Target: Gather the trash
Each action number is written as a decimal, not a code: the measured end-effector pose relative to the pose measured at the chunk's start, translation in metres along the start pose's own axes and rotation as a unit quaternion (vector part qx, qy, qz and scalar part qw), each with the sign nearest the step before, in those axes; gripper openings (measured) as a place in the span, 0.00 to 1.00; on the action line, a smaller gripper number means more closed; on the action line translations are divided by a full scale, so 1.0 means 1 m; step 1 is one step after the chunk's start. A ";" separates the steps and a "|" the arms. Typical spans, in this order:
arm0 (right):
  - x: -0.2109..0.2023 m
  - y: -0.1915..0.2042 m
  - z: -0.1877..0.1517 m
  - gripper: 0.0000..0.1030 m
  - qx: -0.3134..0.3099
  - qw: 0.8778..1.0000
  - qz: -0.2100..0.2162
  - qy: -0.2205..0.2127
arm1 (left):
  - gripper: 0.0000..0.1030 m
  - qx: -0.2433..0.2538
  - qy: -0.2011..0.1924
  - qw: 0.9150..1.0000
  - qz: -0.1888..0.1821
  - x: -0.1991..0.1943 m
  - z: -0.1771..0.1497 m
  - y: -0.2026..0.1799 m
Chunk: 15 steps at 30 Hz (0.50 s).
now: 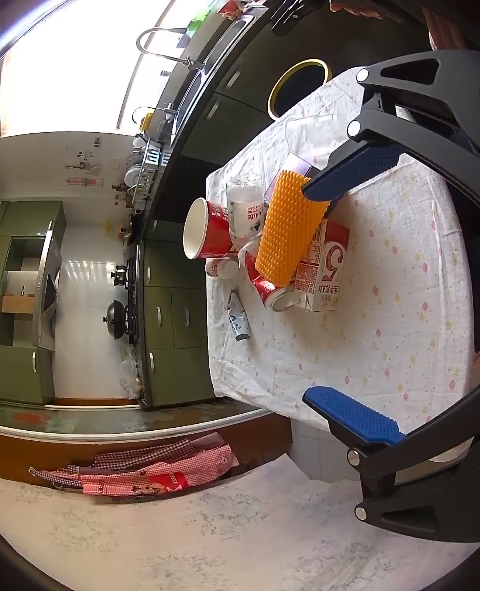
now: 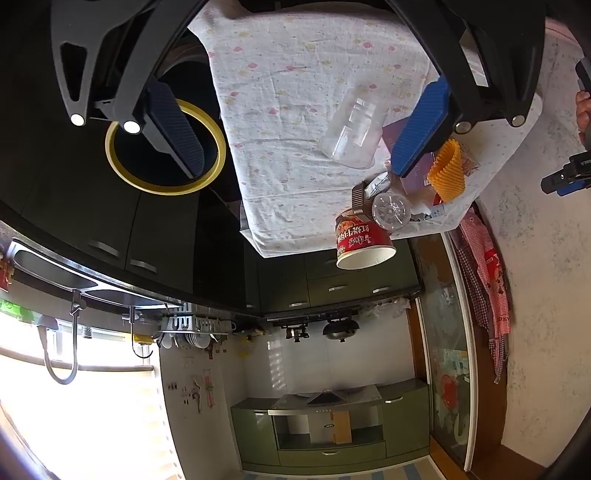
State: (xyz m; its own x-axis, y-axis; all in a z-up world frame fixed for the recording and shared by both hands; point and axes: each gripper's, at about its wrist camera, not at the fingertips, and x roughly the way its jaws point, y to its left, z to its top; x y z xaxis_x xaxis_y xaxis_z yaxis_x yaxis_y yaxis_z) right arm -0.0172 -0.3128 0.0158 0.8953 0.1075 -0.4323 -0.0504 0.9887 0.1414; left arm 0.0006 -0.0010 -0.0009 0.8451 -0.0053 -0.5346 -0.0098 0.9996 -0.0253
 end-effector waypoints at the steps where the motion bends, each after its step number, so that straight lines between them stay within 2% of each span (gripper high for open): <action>1: 0.000 0.000 0.000 0.94 0.000 1.000 0.000 0.000 | 0.96 0.000 0.000 1.000 0.000 0.000 0.000 0.000; 15: 0.005 -0.002 -0.002 0.94 0.001 1.000 0.000 0.001 | 0.96 0.001 0.006 1.000 -0.004 0.003 0.000 0.000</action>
State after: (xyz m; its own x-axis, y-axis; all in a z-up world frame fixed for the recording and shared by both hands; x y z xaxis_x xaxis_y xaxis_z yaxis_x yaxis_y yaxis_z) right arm -0.0138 -0.3137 0.0115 0.8948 0.1072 -0.4335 -0.0493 0.9885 0.1427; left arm 0.0036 -0.0011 -0.0024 0.8387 -0.0134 -0.5444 -0.0026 0.9996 -0.0285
